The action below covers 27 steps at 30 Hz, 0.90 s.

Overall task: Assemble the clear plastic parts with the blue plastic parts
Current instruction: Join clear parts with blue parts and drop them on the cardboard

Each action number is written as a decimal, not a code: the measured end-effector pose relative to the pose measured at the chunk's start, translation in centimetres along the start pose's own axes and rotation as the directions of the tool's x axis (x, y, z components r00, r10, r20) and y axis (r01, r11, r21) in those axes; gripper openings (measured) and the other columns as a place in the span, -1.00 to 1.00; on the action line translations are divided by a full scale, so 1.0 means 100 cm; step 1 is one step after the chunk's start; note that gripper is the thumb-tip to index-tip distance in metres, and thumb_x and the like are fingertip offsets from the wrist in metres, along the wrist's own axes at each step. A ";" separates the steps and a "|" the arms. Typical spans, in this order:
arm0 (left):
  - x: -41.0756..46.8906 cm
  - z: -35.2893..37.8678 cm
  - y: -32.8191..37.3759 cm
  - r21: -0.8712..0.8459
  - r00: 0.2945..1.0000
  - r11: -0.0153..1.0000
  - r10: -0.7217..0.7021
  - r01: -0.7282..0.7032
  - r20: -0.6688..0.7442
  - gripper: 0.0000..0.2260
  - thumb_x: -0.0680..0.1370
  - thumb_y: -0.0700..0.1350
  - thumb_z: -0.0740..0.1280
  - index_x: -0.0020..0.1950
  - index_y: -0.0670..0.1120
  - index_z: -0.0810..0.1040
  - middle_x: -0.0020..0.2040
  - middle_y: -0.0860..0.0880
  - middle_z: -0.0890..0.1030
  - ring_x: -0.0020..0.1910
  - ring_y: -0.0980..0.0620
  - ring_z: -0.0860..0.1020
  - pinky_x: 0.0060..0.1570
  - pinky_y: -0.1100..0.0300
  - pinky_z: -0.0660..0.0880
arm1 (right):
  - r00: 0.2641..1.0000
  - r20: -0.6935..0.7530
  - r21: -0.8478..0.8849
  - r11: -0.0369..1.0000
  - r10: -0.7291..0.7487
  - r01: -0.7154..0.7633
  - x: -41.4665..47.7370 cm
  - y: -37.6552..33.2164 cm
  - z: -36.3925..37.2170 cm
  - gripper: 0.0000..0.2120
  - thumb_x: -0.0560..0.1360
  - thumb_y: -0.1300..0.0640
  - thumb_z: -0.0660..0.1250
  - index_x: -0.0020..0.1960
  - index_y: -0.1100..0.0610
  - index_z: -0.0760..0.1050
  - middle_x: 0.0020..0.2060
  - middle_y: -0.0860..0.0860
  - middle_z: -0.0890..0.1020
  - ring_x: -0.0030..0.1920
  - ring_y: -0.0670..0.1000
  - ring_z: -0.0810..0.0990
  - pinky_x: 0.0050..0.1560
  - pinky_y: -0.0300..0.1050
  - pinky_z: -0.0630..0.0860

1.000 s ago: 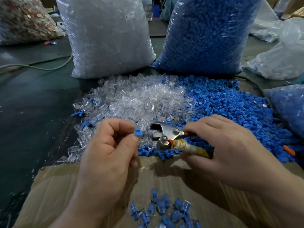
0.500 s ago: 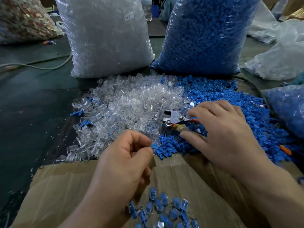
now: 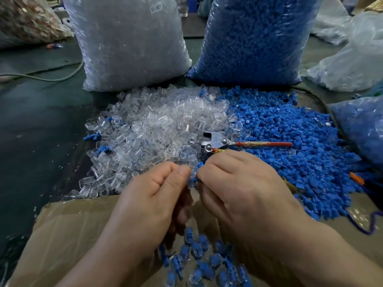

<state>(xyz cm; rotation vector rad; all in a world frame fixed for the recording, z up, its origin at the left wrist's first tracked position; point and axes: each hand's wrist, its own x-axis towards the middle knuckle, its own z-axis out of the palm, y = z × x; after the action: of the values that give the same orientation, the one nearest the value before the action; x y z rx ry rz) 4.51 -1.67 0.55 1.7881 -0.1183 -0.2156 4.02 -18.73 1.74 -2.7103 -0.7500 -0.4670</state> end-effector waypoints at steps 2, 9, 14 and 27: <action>0.000 0.000 0.003 -0.089 0.998 0.995 -0.049 0.053 0.044 -0.61 0.32 0.30 0.27 -0.26 -0.03 0.55 -0.49 -0.04 0.56 -0.58 0.07 0.46 -0.60 0.27 0.38 | 0.998 -0.020 0.080 0.996 0.052 -0.050 0.000 -0.005 -0.001 -0.75 0.58 0.03 0.13 -0.21 0.09 0.44 -0.29 -0.05 0.48 -0.24 0.02 0.43 -0.20 -0.07 0.38; -0.006 -0.002 0.002 -0.149 0.983 0.973 0.182 -0.175 0.035 -0.76 0.42 0.21 0.43 -0.21 0.05 0.60 -0.49 -0.06 0.54 -0.57 0.06 0.51 -0.58 0.26 0.39 | 0.935 0.064 0.592 0.741 0.348 -0.317 -0.005 -0.015 -0.008 -0.76 0.50 -0.01 0.17 -0.28 0.09 0.40 -0.44 -0.10 0.45 -0.39 -0.09 0.42 -0.39 -0.08 0.35; -0.002 -0.009 0.004 -0.250 0.989 0.967 -0.012 0.050 0.150 -0.69 0.45 0.22 0.46 -0.24 -0.01 0.58 -0.48 -0.06 0.51 -0.60 0.06 0.43 -0.61 0.28 0.35 | 0.993 -0.110 0.078 0.996 -0.033 0.042 -0.002 -0.008 -0.007 -0.78 0.57 0.10 0.18 -0.24 0.11 0.41 -0.33 -0.02 0.41 -0.29 0.05 0.36 -0.24 -0.08 0.30; -0.002 -0.017 -0.004 0.157 0.858 0.852 0.461 -0.499 0.226 -0.87 0.53 0.09 0.34 0.05 0.14 0.56 -0.11 0.05 0.64 -0.25 0.00 0.65 -0.33 0.07 0.60 | 0.657 0.679 0.674 0.078 0.328 -0.735 -0.001 -0.012 -0.016 -0.79 0.30 0.02 0.22 -0.45 0.10 0.40 -0.56 0.00 0.37 -0.55 -0.02 0.27 -0.50 -0.16 0.19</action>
<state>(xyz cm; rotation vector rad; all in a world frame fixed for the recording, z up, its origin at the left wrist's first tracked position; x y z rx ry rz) 4.63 0.11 0.53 1.8832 -0.7391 0.0014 2.90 -18.37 3.38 -1.6214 0.1088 0.5794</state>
